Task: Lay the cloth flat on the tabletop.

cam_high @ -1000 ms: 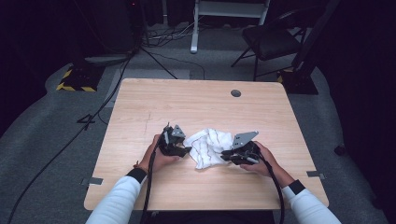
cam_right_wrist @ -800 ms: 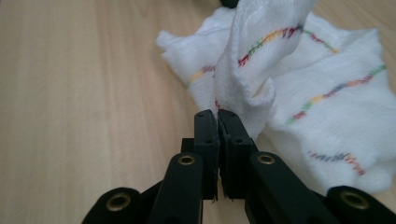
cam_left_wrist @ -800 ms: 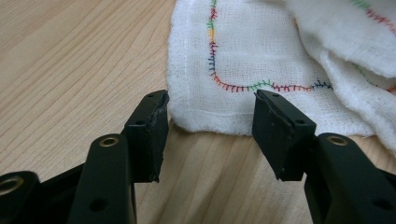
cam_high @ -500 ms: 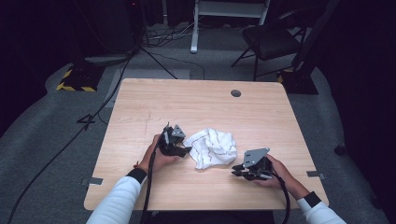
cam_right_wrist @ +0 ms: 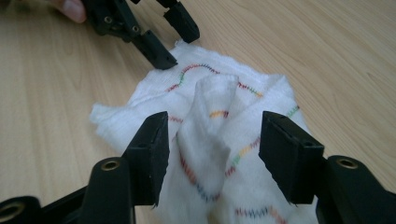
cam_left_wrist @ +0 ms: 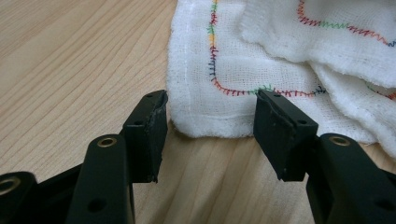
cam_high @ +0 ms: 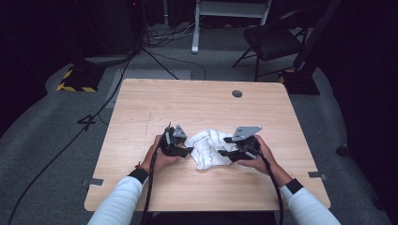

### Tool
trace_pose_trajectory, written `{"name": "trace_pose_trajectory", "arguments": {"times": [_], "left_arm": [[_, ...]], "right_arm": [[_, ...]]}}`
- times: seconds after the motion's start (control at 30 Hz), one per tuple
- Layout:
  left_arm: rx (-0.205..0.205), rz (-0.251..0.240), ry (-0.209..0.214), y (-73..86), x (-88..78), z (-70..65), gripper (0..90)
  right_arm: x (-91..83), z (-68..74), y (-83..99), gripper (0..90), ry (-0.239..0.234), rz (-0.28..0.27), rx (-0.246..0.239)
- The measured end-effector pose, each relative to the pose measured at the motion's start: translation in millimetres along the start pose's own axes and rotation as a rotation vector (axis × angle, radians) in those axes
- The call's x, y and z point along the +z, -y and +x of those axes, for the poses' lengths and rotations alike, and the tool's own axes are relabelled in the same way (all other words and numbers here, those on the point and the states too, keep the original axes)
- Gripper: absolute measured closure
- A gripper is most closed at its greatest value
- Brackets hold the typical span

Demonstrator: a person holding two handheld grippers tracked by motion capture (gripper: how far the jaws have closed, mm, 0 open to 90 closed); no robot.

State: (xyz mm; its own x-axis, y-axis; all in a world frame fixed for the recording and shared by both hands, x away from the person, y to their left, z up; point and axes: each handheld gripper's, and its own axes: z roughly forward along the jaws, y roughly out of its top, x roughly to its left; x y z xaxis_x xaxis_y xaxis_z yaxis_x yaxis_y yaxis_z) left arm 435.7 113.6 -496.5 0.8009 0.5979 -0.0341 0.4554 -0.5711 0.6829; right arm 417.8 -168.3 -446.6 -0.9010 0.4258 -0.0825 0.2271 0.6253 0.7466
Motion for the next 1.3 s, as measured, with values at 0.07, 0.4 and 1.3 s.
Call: {"name": "trace_pose_trajectory", "arguments": {"times": [0.07,0.4,1.3], "left_arm": [[0.001,-0.005,0.002,-0.3,0.4,-0.8,48.1],[0.033,-0.017,0.061,-6.5,5.8,1.7,80.6],[0.076,-0.08,0.022,-23.6,-8.2,3.6,85.0]], "right_arm": [[10.4,0.9,-3.2,49.9,-0.004,0.025,0.004],[6.5,14.1,-3.2,85.7,-0.084,0.028,-0.054],[-71.3,29.8,57.1,57.0,-0.006,-0.056,-0.056]]}}
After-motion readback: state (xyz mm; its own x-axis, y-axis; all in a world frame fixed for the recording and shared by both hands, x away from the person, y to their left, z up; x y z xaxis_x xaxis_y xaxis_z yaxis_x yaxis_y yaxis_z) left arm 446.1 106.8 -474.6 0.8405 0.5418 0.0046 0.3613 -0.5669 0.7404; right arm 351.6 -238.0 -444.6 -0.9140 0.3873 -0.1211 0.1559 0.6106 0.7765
